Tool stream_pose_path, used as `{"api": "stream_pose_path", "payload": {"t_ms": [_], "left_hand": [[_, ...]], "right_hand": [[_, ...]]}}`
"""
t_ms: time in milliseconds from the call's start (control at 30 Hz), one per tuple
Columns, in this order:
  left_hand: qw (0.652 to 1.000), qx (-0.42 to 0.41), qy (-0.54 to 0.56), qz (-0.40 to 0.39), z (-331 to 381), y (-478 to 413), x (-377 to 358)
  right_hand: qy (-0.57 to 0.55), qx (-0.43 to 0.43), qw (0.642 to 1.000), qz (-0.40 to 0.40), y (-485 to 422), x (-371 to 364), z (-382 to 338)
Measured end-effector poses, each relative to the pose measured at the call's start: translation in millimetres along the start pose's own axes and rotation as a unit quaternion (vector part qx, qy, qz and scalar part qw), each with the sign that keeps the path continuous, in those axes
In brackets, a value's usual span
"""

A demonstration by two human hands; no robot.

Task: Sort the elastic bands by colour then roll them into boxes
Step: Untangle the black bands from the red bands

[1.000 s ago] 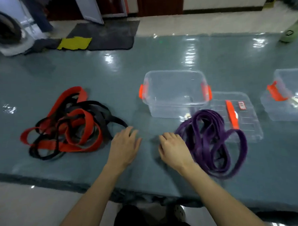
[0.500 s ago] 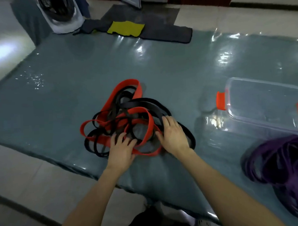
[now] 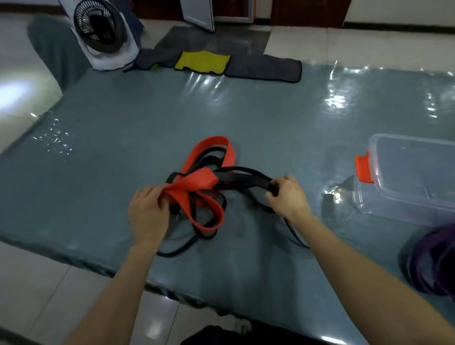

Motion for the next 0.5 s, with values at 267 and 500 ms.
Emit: {"api": "stream_pose_path", "payload": {"t_ms": [267,500], "left_hand": [[0.988,0.037,0.152,0.012,52,-47,29],[0.952,-0.25,-0.018,-0.175,124,20,-9]], "right_hand": [[-0.166,0.033,0.981,0.094,-19,65,-42],[-0.171,0.123,0.972,0.105,-25,161,-77]]}}
Point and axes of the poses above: each hand's wrist, its own y-axis away from the middle knuckle, its own x-axis out of the back of the hand, z = x × y, the point moved 5 cm from there along -y, towards the middle knuckle, and after that the axes turned 12 degrees about x, right-handed, at the moved point
